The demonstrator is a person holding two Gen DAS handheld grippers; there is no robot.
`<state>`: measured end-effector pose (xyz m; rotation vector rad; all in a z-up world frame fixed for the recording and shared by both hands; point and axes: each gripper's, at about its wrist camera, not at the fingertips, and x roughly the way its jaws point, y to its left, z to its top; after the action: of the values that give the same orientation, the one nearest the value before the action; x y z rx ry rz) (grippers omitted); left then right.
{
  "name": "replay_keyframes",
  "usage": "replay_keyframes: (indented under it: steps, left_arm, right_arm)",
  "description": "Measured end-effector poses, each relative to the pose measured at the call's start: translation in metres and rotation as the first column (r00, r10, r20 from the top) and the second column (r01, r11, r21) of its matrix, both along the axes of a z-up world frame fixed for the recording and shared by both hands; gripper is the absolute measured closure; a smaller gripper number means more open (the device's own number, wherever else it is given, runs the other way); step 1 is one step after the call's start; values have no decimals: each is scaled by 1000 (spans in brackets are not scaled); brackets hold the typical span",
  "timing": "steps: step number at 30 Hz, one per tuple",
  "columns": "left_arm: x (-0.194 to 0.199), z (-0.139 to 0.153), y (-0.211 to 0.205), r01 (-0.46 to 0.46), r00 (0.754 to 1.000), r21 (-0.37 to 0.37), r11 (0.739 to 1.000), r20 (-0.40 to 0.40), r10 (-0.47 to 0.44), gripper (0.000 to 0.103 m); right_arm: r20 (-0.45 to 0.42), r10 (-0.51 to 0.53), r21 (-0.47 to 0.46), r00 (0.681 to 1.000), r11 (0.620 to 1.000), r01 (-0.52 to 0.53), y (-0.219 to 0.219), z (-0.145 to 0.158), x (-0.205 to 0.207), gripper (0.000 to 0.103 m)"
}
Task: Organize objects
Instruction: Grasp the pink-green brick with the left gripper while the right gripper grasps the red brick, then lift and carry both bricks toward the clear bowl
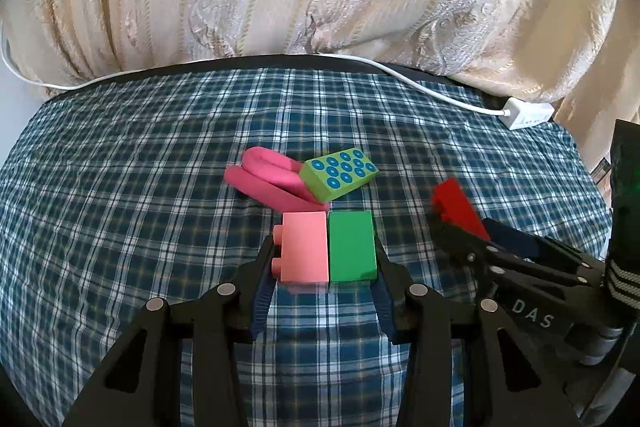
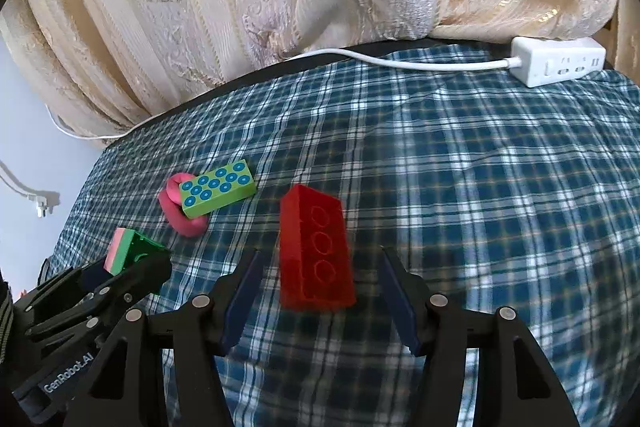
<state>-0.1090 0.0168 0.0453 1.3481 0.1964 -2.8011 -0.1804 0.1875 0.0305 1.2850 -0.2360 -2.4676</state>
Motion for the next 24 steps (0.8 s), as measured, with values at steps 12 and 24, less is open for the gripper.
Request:
replay_keyframes:
  steps: [12,24]
  left_arm:
    - [-1,-1,4,8,1000,-3,1000,2,-8,58]
    - [6,7,13,37,999,-3,999,-18,-37,58]
  right_arm:
    - [-18,15,42,1000,999,-15,-7,0,3,65]
    - [-85,-8,45,996,999,12,-2,20,38,65]
